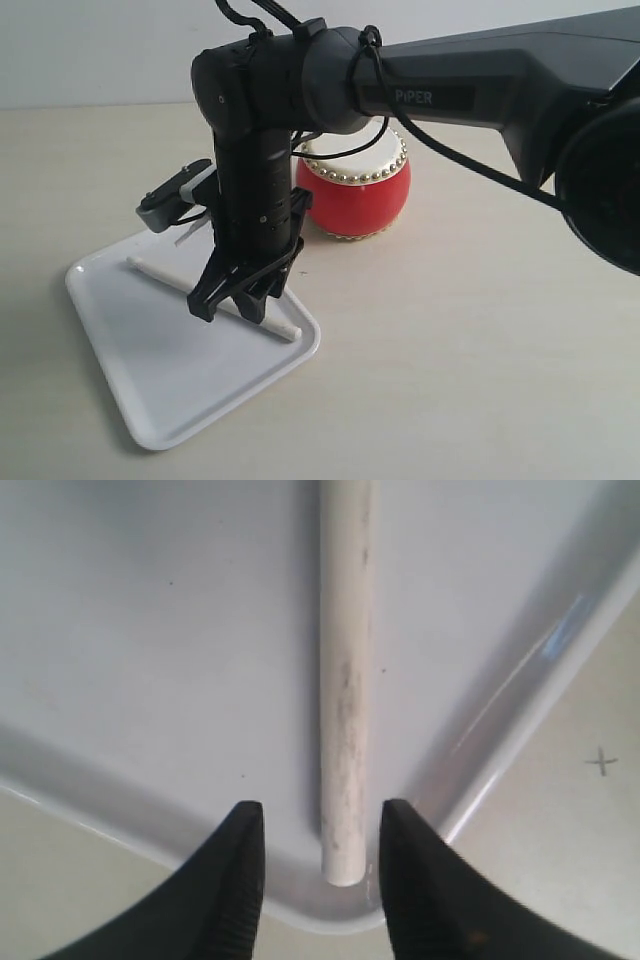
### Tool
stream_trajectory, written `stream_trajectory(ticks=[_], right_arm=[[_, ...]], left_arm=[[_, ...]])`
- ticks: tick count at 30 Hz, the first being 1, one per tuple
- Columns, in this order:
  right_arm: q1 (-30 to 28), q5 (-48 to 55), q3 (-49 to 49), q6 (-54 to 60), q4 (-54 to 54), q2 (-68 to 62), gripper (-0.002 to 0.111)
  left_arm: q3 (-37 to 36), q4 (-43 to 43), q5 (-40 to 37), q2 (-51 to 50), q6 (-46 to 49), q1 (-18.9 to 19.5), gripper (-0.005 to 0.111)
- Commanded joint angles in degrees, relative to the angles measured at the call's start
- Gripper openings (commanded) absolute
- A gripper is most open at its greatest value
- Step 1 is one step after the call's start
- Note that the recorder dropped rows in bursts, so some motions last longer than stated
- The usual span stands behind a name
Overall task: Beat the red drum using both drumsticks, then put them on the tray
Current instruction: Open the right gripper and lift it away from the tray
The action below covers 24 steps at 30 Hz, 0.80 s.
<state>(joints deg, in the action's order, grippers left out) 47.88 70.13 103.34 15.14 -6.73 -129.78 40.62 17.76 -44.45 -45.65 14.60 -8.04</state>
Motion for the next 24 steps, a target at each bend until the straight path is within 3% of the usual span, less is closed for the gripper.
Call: stream_trajectory(ticks=[1, 7, 14, 24], right_arm=[[-0.2, -0.2, 0.5, -2.6, 1.3, 1.4, 0.038], [-2.5, -0.3, -0.7, -5.2, 0.5, 9.3, 0.038], [-3.9, -10.7, -11.2, -5.4, -2.4, 21.1, 0.036], [-3.9, -31.0, -30.1, 4.4, -24.6, 34.0, 0.035]], left_arm=[[0.4, 1.3, 0.9, 0.3, -0.3, 0.0, 0.0], [-3.6, 8.9, 1.6, 0.3, 3.3, 0.0, 0.0], [-11.3, 25.8, 1.2, 0.3, 13.8, 0.0, 0.0], [-20.7, 50.4, 0.6, -0.7, 32.7, 0.0, 0.0]])
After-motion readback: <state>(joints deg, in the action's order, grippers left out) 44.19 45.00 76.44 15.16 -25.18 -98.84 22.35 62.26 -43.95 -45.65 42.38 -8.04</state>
